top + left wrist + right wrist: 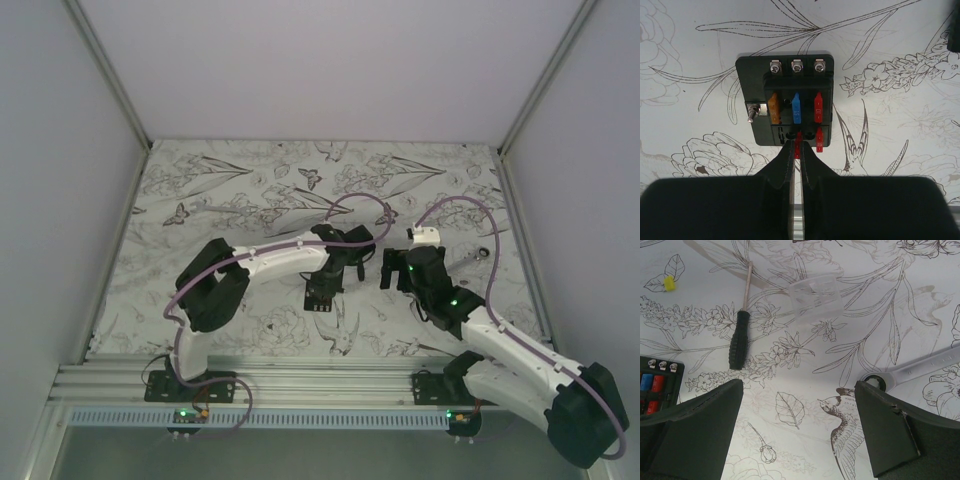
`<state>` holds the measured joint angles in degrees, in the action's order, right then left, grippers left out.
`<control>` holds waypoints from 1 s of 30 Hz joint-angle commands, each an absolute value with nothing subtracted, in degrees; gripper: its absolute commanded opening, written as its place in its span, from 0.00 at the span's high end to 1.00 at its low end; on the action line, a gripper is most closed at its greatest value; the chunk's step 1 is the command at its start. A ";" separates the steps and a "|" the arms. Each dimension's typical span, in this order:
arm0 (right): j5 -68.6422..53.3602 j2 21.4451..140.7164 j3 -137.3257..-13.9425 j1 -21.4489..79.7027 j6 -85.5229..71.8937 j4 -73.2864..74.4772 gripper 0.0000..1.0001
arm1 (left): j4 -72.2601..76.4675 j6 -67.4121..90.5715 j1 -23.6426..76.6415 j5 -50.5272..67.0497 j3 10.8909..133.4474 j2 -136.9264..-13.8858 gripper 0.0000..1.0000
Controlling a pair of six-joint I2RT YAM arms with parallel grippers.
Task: Snap on the fuse box
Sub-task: Install the fuse at the fuse box base.
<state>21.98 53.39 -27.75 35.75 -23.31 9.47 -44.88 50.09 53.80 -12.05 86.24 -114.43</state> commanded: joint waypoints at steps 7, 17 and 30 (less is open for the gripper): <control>22.06 53.94 -28.21 35.39 -23.88 7.86 0.00 | -44.60 52.42 54.26 -10.54 83.15 -120.48 1.00; 21.96 54.31 -28.22 35.35 -23.84 7.71 0.00 | -44.60 53.26 55.61 -10.07 84.76 -122.94 1.00; 21.86 54.07 -28.12 35.39 -23.89 7.70 0.00 | -44.43 52.70 51.52 -10.47 81.25 -118.82 1.00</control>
<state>21.93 54.28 -27.75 35.75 -23.33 9.28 -43.00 53.10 52.95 -9.65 84.42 -113.56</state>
